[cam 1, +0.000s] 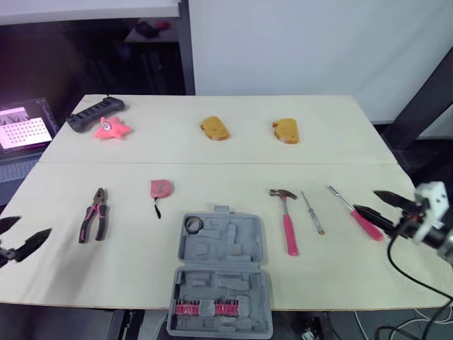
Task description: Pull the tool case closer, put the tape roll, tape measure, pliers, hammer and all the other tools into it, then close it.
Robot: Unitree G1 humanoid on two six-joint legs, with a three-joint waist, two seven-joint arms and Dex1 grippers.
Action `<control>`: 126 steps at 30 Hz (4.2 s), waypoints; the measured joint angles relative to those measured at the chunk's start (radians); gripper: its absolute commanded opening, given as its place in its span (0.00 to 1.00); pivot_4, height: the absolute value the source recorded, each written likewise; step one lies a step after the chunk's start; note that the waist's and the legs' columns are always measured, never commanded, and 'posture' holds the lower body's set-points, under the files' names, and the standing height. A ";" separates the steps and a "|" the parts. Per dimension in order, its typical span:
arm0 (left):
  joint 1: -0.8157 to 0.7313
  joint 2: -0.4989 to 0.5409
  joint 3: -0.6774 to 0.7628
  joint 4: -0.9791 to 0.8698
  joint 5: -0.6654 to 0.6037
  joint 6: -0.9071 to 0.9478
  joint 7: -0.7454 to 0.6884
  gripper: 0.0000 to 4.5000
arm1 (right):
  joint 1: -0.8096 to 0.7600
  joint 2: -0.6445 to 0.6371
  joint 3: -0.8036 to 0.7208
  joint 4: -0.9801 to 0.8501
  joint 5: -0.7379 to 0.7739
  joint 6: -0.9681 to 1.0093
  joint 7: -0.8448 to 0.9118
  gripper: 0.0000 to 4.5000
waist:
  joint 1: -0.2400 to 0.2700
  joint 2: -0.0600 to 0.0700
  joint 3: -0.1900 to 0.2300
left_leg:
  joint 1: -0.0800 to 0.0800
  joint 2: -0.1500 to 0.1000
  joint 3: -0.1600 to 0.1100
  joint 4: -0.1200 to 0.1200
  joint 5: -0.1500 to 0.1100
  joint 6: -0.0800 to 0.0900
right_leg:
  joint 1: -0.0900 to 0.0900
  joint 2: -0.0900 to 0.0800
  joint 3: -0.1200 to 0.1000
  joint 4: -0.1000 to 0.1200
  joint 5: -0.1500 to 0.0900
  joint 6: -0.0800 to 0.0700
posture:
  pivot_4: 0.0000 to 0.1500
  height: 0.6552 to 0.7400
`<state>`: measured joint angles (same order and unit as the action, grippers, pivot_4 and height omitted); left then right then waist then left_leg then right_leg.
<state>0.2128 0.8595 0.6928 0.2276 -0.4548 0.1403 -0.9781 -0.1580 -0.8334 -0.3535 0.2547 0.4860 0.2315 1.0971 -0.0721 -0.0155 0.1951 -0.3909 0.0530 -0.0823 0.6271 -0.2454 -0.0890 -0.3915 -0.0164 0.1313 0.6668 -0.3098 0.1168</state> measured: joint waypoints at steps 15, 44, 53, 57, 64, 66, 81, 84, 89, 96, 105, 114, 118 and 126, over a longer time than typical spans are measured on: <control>0.021 -0.499 -0.278 -0.672 0.008 0.316 0.608 0.98 | -0.555 0.005 0.420 -0.380 0.018 0.463 0.043 1.00 | 0.024 -0.002 0.000 | -0.002 -0.001 -0.002 0.003 0.000 0.000 | 0.001 -0.001 -0.001 -0.001 0.002 0.002 | 1.00 0.97; -0.455 -0.723 -0.561 0.065 0.317 -0.006 0.843 0.01 | -0.549 -0.051 0.383 -0.526 0.048 0.604 -0.060 1.00 | 0.036 -0.002 0.000 | -0.002 -0.002 -0.002 0.003 0.000 0.000 | 0.001 -0.001 -0.001 -0.002 0.003 0.004 | 1.00 0.97; -0.349 -0.687 -0.588 -0.024 0.337 -0.025 0.790 0.01 | -0.529 -0.048 0.392 -0.526 0.042 0.593 -0.063 1.00 | 0.027 -0.002 0.000 | -0.002 -0.002 -0.002 0.002 0.000 0.000 | 0.000 -0.001 -0.001 -0.002 0.003 0.004 | 1.00 0.97; -0.198 -0.632 -0.598 -0.183 0.322 0.016 0.721 0.01 | -0.516 -0.028 0.413 -0.526 0.039 0.588 -0.063 1.00 | 0.024 -0.001 0.000 | -0.002 -0.001 -0.002 0.001 0.000 0.000 | 0.000 0.000 -0.001 -0.001 0.003 0.004 | 1.00 0.97; 0.125 -0.539 -0.567 -0.477 0.250 0.116 0.623 0.01 | -0.498 0.010 0.452 -0.522 0.030 0.557 -0.055 1.00 | 0.025 -0.001 0.000 | -0.002 -0.001 -0.001 0.001 0.000 0.000 | 0.000 -0.001 0.000 -0.004 0.001 0.000 | 1.00 0.97; 0.231 -0.521 -0.550 -0.552 0.228 0.133 0.602 0.01 | -0.497 0.023 0.464 -0.514 0.031 0.557 -0.043 1.00 | 0.021 -0.002 0.000 | -0.002 -0.001 0.000 0.001 0.000 0.000 | -0.001 -0.001 0.001 -0.004 0.001 0.000 | 1.00 0.97; 0.485 -0.525 -0.514 -0.671 0.198 0.095 0.566 0.01 | -0.519 0.032 0.504 -0.499 0.081 0.571 0.103 1.00 | 0.002 -0.002 0.000 | -0.004 -0.001 0.003 0.001 -0.001 0.000 | -0.004 -0.001 0.003 -0.005 -0.002 -0.003 | 1.00 0.97; 0.486 -0.523 -0.514 -0.668 0.205 0.085 0.565 0.01 | -0.520 0.021 0.506 -0.509 0.104 0.567 0.167 1.00 | 0.001 -0.002 0.000 | -0.004 -0.001 0.003 0.001 -0.001 0.000 | -0.004 -0.001 0.003 -0.005 -0.002 -0.003 | 1.00 0.97; 0.486 -0.516 -0.511 -0.654 0.208 0.070 0.560 0.18 | -0.535 0.014 0.511 -0.518 0.108 0.522 0.256 1.00 | 0.001 -0.003 0.000 | -0.004 -0.001 0.003 0.001 -0.001 0.000 | -0.005 -0.001 0.003 -0.005 -0.002 -0.003 | 1.00 0.97; 0.601 -0.434 -0.402 -0.660 0.082 0.028 0.366 0.94 | -0.536 0.007 0.531 -0.508 0.103 0.503 0.296 1.00 | 0.001 -0.004 0.001 | -0.008 -0.001 0.004 0.000 -0.001 0.000 | -0.011 -0.001 0.003 -0.005 -0.002 -0.004 | 1.00 0.97; 0.448 -0.098 -0.217 -0.599 -0.050 -0.091 -0.042 0.98 | -0.525 -0.009 0.554 -0.511 0.084 0.497 0.300 1.00 | 0.009 -0.004 0.001 | -0.016 0.000 0.003 0.003 -0.001 0.000 | -0.018 -0.001 0.002 -0.004 0.000 -0.005 | 1.00 0.97; 0.052 0.054 -0.413 -0.236 0.107 -0.318 -0.282 0.98 | -0.470 -0.024 0.507 -0.603 0.108 0.547 0.216 1.00 | 0.002 -0.003 0.002 | -0.017 0.000 0.002 0.000 -0.001 0.001 | -0.019 0.000 0.000 -0.002 0.002 -0.001 | 1.00 0.97; -0.054 0.026 -0.522 -0.120 0.162 -0.372 -0.323 0.98 | -0.439 -0.048 0.475 -0.652 0.131 0.582 0.177 1.00 | 0.006 -0.002 0.002 | -0.017 0.001 0.001 0.001 -0.001 0.001 | -0.018 0.000 -0.001 -0.002 0.002 -0.001 | 1.00 0.97; -0.197 -0.022 -0.646 0.072 0.238 -0.479 -0.350 0.98 | -0.418 -0.084 0.436 -0.686 0.162 0.615 0.128 1.00 | 0.003 -0.002 0.002 | -0.017 0.001 0.001 0.003 -0.001 0.001 | -0.017 0.000 -0.001 -0.001 0.002 -0.001 | 1.00 0.97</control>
<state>0.0155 0.8374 0.0465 0.2996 -0.2167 -0.3391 -1.3278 -0.5762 -0.9169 0.0821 -0.4308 0.6483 0.8467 1.2255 -0.0692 -0.0176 0.1970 -0.4075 0.0537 -0.0815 0.6302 -0.2462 -0.0877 -0.4088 -0.0164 0.1303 0.6661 -0.3079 0.1157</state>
